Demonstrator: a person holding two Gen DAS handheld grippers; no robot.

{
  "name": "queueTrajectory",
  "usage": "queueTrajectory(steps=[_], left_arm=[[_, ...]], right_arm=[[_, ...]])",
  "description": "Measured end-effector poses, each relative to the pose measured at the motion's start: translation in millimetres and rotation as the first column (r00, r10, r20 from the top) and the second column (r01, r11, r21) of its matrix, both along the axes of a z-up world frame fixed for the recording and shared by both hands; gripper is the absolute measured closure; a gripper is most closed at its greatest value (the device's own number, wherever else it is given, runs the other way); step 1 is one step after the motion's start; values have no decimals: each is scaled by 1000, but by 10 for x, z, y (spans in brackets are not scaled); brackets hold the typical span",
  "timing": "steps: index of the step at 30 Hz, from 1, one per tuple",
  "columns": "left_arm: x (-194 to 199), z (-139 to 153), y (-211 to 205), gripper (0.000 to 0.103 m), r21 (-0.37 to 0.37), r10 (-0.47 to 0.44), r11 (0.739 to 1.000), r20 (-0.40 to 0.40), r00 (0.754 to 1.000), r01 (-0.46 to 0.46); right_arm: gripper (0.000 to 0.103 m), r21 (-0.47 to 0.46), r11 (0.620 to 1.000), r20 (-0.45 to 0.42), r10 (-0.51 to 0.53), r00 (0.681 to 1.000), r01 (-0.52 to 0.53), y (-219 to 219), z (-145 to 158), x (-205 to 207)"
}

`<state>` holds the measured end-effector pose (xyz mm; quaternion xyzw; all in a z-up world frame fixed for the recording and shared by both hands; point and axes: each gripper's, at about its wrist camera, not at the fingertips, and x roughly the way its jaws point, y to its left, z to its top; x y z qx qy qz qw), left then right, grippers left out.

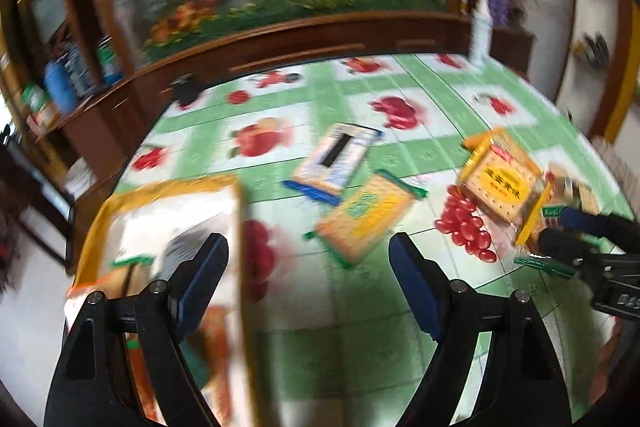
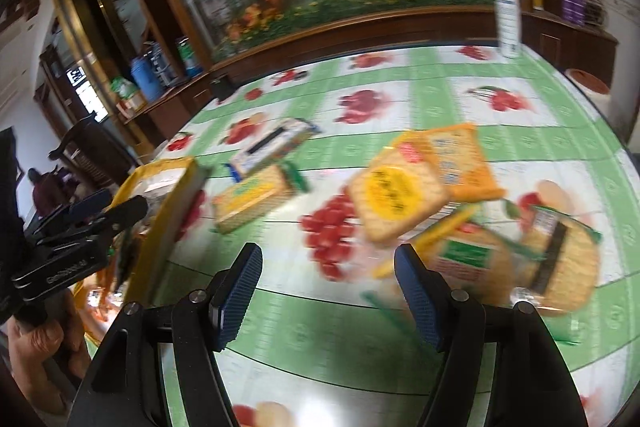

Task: Organize snacks
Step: 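Move the left tool toward the yellow cracker pack while the right approaches the round XiangCong pack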

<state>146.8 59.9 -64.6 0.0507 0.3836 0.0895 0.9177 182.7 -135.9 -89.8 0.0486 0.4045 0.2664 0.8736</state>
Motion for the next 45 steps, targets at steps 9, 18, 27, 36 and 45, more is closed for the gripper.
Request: queueTrajectory(steps=[9, 18, 27, 36, 45], left_arm=[[399, -315, -205, 20, 74, -29, 997, -105, 994, 37], [685, -486, -203, 20, 65, -31, 997, -163, 986, 43], [776, -592, -117, 20, -76, -57, 996, -203, 978, 42], [612, -593, -164, 20, -151, -95, 987, -221, 971, 62], [770, -629, -48, 20, -186, -53, 982, -204, 978, 14]], right_arm=[[23, -74, 993, 19, -86, 996, 87, -444, -90, 106], [6, -156, 986, -4, -62, 998, 60, -354, -230, 272], [18, -234, 967, -23, 98, 995, -101, -12, -407, 267], [14, -201, 970, -80, 119, 990, -133, -103, -396, 192], [8, -247, 968, -71, 22, 997, -39, 20, -439, 189]])
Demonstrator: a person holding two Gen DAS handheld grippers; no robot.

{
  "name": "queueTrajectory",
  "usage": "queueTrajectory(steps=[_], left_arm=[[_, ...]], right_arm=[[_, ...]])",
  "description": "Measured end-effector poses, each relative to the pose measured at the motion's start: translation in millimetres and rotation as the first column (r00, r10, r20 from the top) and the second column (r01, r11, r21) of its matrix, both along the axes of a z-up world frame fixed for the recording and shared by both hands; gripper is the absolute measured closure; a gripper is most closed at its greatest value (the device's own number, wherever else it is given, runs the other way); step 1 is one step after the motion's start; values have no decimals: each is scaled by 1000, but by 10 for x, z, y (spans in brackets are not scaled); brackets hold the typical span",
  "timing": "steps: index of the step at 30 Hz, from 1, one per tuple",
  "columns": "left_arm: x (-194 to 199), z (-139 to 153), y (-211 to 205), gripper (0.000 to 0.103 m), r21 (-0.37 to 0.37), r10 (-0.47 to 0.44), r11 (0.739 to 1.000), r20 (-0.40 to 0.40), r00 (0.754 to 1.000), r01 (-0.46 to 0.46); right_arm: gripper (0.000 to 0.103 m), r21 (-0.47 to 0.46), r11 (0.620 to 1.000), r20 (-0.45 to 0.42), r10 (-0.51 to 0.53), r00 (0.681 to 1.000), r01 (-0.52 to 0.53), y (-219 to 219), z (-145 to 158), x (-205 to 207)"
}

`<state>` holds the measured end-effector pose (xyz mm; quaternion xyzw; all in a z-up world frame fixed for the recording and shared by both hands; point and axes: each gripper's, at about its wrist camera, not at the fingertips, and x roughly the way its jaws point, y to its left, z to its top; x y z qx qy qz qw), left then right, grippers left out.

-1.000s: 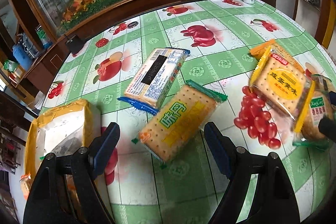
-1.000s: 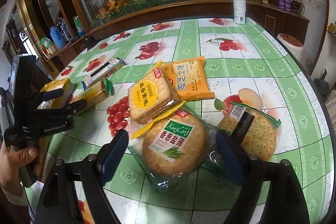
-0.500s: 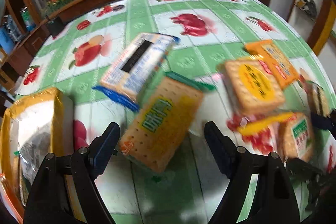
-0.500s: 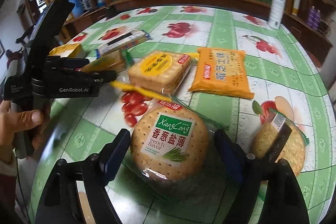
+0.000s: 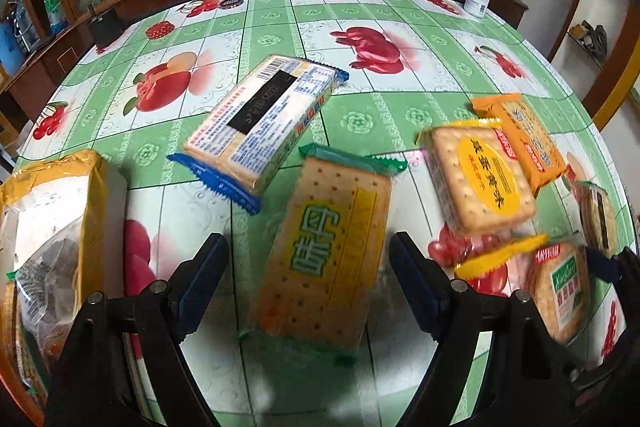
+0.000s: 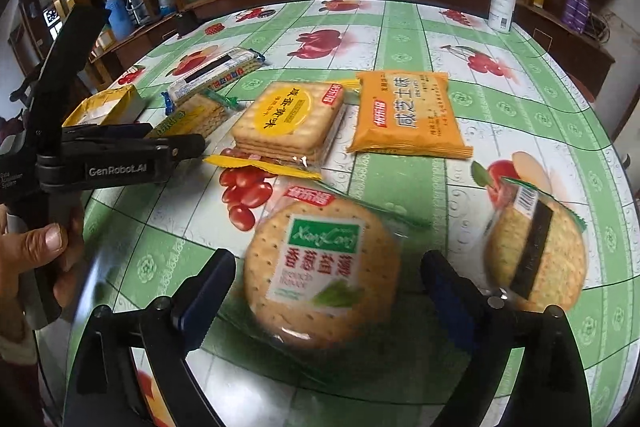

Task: Organize snacks
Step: 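Move the left tool toward the yellow cracker pack while the right approaches the round XiangCong pack, then close the left tool on the yellow WEIDAN pack while the right grasps the round XiangCong pack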

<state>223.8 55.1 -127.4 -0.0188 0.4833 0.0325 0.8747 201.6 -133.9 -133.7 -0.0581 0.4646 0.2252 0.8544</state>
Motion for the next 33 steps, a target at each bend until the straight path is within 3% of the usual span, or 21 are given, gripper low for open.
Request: queueTrajectory(steps=[3, 5, 6, 8, 14, 23, 33], left_arm=[[-28, -2, -5, 21, -4, -7, 1000, 12, 1000, 7], [-71, 15, -16, 36, -7, -18, 1000, 28, 999, 18], [-94, 31, -24, 50, -7, -21, 1000, 32, 999, 21], [-148, 48, -42, 56, -3, -26, 1000, 29, 999, 26], [-386, 98, -43, 57, -33, -17, 999, 69, 998, 19], [-846, 521, 159, 57, -77, 38, 997, 191, 981, -23], [-1233, 714, 757, 57, -76, 161, 986, 236, 958, -147]], right_arm=[[17, -21, 1000, 22, 17, 1000, -16, 65, -15, -21], [22, -7, 1000, 22, 24, 999, -24, 50, 2, -38], [23, 4, 1000, 19, 23, 1000, -23, 33, 6, -42], [25, 20, 1000, 16, 20, 1000, -20, 3, 11, -53], [25, 95, 995, 11, 22, 1000, -23, -67, 61, -146], [25, 178, 983, 57, 36, 998, -46, -70, 377, -359], [26, 243, 957, 63, 145, 987, -156, 417, 528, -503]])
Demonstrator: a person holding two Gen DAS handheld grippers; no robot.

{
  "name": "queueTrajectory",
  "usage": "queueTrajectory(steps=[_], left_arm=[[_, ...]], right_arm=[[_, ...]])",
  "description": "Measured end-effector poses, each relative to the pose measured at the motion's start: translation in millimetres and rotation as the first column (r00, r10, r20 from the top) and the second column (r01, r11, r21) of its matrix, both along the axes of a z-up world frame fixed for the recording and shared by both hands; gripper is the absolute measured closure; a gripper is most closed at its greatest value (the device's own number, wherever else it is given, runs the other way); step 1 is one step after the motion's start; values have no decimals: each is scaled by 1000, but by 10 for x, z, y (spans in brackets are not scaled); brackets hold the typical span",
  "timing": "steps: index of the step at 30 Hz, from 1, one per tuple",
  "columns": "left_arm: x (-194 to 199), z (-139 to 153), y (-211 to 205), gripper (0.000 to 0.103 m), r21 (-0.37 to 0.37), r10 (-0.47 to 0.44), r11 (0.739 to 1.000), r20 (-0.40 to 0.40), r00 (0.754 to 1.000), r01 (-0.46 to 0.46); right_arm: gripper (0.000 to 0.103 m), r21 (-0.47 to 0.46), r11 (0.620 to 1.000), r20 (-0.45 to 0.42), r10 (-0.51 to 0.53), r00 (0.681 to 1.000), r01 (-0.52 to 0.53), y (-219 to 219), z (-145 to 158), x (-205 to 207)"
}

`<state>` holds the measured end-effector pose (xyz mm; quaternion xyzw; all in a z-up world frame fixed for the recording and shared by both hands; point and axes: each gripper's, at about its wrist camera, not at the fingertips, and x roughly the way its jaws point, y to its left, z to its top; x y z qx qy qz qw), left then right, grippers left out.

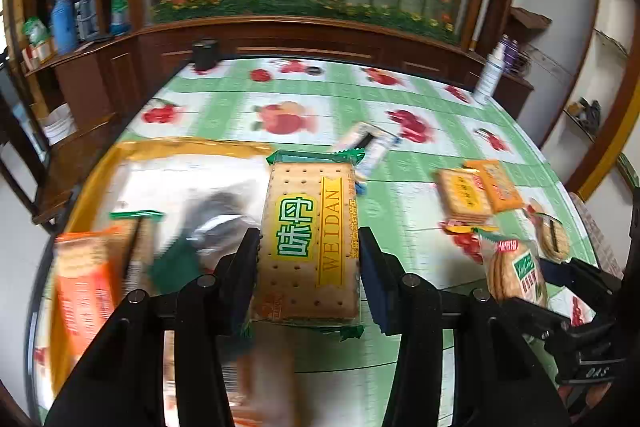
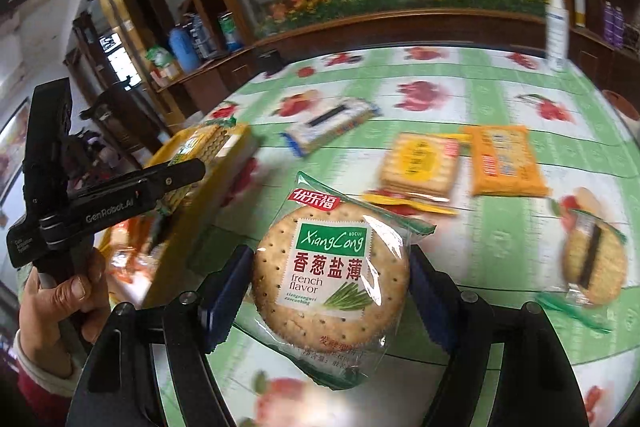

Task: Organize snacks
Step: 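Close the left tool on the yellow WEIDAN pack while the right grasps the round XiangCong pack, then carry the WEIDAN pack and the XiangCong pack over the white tray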

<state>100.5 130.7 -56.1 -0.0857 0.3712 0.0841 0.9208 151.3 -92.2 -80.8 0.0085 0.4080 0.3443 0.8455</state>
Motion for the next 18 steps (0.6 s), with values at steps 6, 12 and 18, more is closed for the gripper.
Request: queueTrajectory(steps=[6, 12, 18], left_arm=[[-9, 10, 481, 57, -4, 95, 995, -14, 995, -95], [179, -33, 807, 57, 5, 141, 990, -52, 989, -141], [317, -87, 997, 57, 19, 145, 989, -95, 985, -144]], right_arm=[[26, 47, 993, -21, 111, 994, -110, 551, 37, -46], [26, 53, 973, -12, 227, 974, -226, 1211, 91, -155], [26, 14, 940, 8, 340, 940, -340, 1759, 47, -362]])
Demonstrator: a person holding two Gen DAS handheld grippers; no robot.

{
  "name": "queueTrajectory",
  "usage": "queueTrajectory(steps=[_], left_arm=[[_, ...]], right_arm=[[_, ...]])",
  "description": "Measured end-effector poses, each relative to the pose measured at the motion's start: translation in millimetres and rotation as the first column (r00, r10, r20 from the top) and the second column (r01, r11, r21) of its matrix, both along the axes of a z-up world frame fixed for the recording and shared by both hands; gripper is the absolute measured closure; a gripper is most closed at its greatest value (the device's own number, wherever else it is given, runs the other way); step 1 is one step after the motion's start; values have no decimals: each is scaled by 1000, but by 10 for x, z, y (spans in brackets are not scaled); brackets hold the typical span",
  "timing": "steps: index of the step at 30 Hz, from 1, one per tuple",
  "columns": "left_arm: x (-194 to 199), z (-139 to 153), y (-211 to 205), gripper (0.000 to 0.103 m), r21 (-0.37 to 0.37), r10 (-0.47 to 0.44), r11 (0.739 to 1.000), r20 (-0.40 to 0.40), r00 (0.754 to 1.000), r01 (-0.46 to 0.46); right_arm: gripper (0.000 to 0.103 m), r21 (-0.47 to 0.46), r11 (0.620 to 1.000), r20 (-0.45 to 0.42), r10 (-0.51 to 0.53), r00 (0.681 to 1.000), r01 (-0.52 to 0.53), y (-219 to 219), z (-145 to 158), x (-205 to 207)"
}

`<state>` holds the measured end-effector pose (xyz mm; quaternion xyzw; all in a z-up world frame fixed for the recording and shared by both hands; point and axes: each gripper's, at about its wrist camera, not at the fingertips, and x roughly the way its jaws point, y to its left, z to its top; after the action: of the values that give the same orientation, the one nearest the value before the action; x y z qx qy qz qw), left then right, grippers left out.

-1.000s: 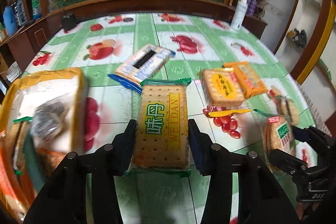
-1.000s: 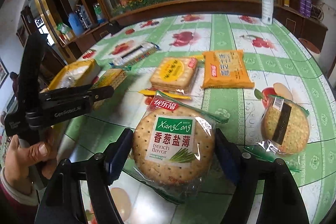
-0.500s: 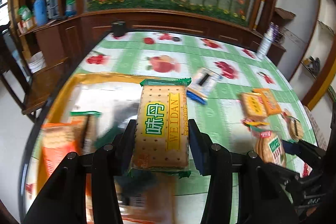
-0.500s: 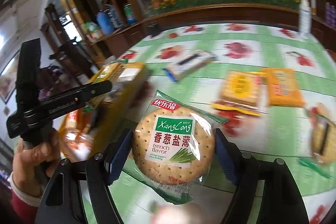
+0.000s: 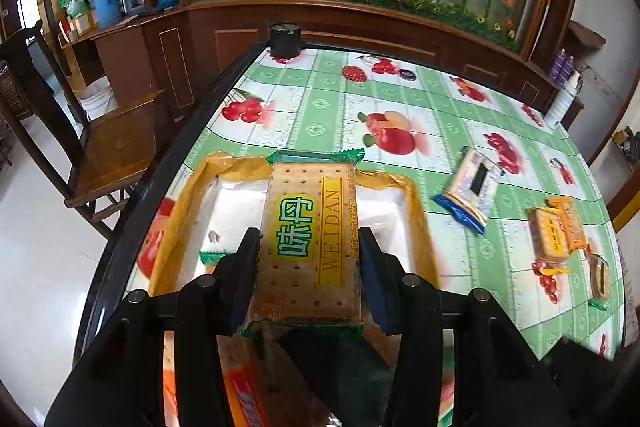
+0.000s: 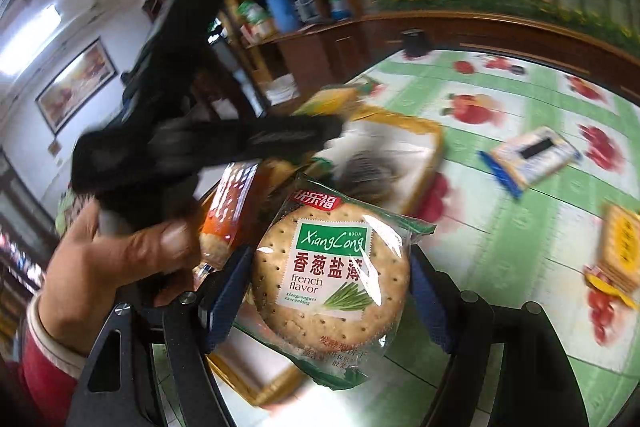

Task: Organize snacks
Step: 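Carry the WEIDAN pack and the XiangCong pack over the white tray, then lower both packs into the tray and open both tools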

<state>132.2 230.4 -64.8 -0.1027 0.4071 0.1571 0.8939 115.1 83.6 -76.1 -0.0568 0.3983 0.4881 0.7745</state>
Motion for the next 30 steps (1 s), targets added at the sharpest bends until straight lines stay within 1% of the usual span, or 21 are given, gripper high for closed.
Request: queueTrajectory(steps=[5, 7, 8, 9, 10, 11, 14, 19, 21, 23, 30], left_arm=[[56, -134, 173, 57, -19, 1, 1000, -72, 997, -3], [66, -169, 186, 57, -30, 0, 1000, -82, 997, -3], [61, -177, 190, 54, -39, 2, 999, -79, 997, -5], [51, -175, 188, 45, -45, 3, 999, -74, 997, -6], [44, -169, 194, 30, -51, 7, 999, -66, 998, -10], [36, -154, 198, 26, -51, 14, 999, -57, 998, -17], [27, -107, 178, 25, -42, 13, 999, -47, 999, -14], [23, -39, 118, 25, -16, 10, 1000, -40, 999, -11], [19, -14, 81, 25, -6, 6, 1000, -37, 999, -6], [12, 16, 21, 25, 1, -1, 1000, -31, 1000, 1], [51, 119, -246, 25, 19, -40, 999, -9, 999, 40]], right_arm=[[26, -45, 997, 9, 65, 998, -64, 233, -147, -140], [26, -57, 995, 8, 78, 997, -77, 272, -207, -166], [26, -65, 994, 9, 83, 997, -82, 295, -232, -170], [26, -73, 993, 8, 90, 996, -89, 322, -253, -185], [26, -78, 993, 12, 93, 996, -92, 322, -272, -202], [24, -83, 992, 19, 93, 995, -92, 340, -282, -180], [24, -90, 992, 34, 94, 995, -91, 344, -283, -176], [23, -68, 994, 32, 82, 996, -80, 252, -248, -127], [21, -80, 995, 50, 60, 997, -56, 180, -237, -111], [21, -70, 997, 42, 41, 998, -38, 72, -230, -81], [21, -49, 995, 6, -89, 996, 89, -447, -239, 153]])
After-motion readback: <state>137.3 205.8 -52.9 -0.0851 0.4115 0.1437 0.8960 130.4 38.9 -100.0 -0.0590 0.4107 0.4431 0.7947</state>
